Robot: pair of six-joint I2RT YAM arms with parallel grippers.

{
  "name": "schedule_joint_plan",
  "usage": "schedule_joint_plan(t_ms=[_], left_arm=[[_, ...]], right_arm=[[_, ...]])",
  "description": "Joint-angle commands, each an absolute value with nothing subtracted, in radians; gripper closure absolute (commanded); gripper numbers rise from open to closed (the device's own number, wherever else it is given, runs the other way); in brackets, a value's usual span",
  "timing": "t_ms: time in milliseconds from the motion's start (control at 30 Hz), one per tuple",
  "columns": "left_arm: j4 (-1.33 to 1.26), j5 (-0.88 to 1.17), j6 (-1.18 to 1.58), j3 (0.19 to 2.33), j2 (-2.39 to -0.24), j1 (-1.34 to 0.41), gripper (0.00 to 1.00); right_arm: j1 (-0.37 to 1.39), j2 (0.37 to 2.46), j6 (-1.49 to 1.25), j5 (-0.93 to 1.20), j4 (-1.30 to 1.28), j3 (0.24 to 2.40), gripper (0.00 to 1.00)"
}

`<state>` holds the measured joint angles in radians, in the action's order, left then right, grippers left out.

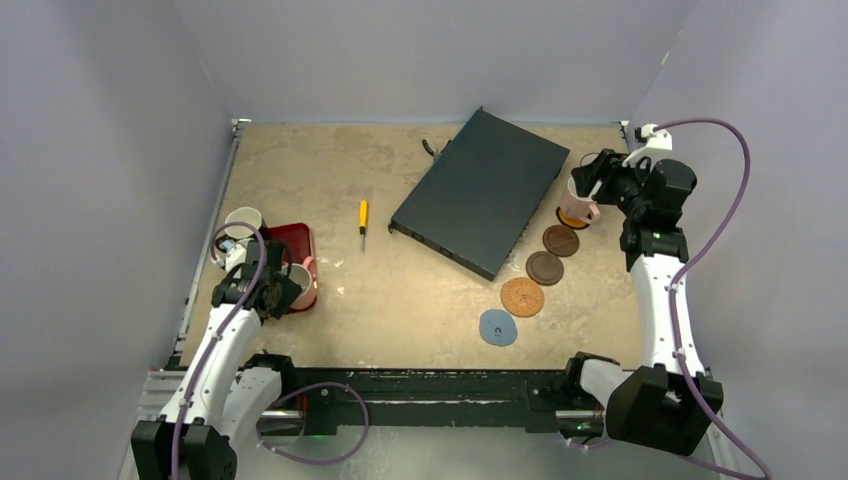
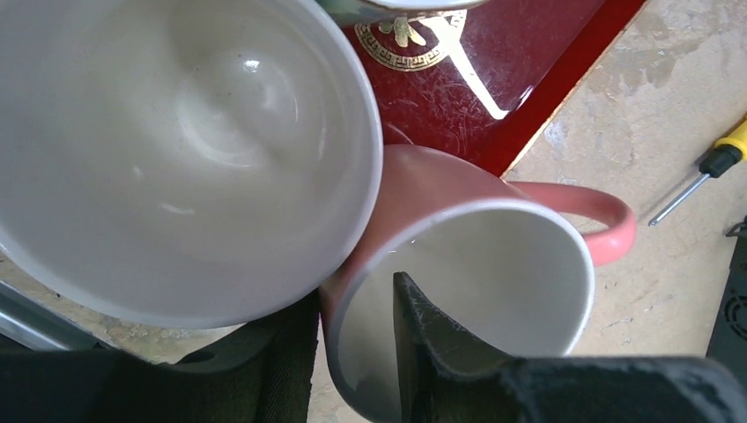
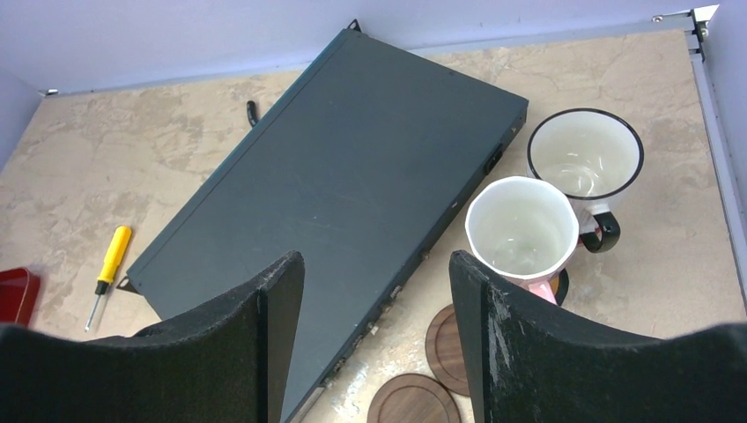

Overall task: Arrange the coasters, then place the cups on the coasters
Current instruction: Pick up the cup from the tray.

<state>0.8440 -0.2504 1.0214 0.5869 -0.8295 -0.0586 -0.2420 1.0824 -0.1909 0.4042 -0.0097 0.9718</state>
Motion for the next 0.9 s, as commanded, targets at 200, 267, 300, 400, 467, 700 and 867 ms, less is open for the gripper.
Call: schedule_joint_plan(t_ms=[200, 267, 300, 400, 467, 700, 867], left_arm=[[0.803, -0.219, 1.044, 0.569, -0.817, -0.053, 1.0], [0.808, -0.215, 1.045, 0.572, -0.813, -0.053, 1.0], [0.812, -0.216, 1.044, 0.576, -0.81, -0.052, 1.0], [0.821, -0.223, 1.028, 0.606, -0.804, -0.054, 1.0], [0.837, -0.245, 0.995, 0.65, -0.804, -0.053, 1.0], [0.812, -0.235, 0.766, 0.828, -0.827, -0.054, 1.0], [0.731, -0.098, 0.603, 0.883, -0.845, -0.054, 1.0]], right_arm=[[-0.239, 1.088, -0.2, 0.428, 0.019, 1.012, 0.35], [-0.239, 1.089, -0.2, 0.432, 0.02, 1.012, 0.35], [-0.238, 1.089, -0.2, 0.434, 0.02, 1.014, 0.35], [-0.239, 1.089, -0.188, 0.467, 0.018, 1.02, 0.34], [-0.238, 1.093, -0.139, 0.508, 0.01, 1.039, 0.33], [-0.222, 1.101, -0.064, 0.777, -0.033, 1.075, 0.33], [-0.033, 1.101, 0.047, 0.665, -0.11, 1.115, 0.31]])
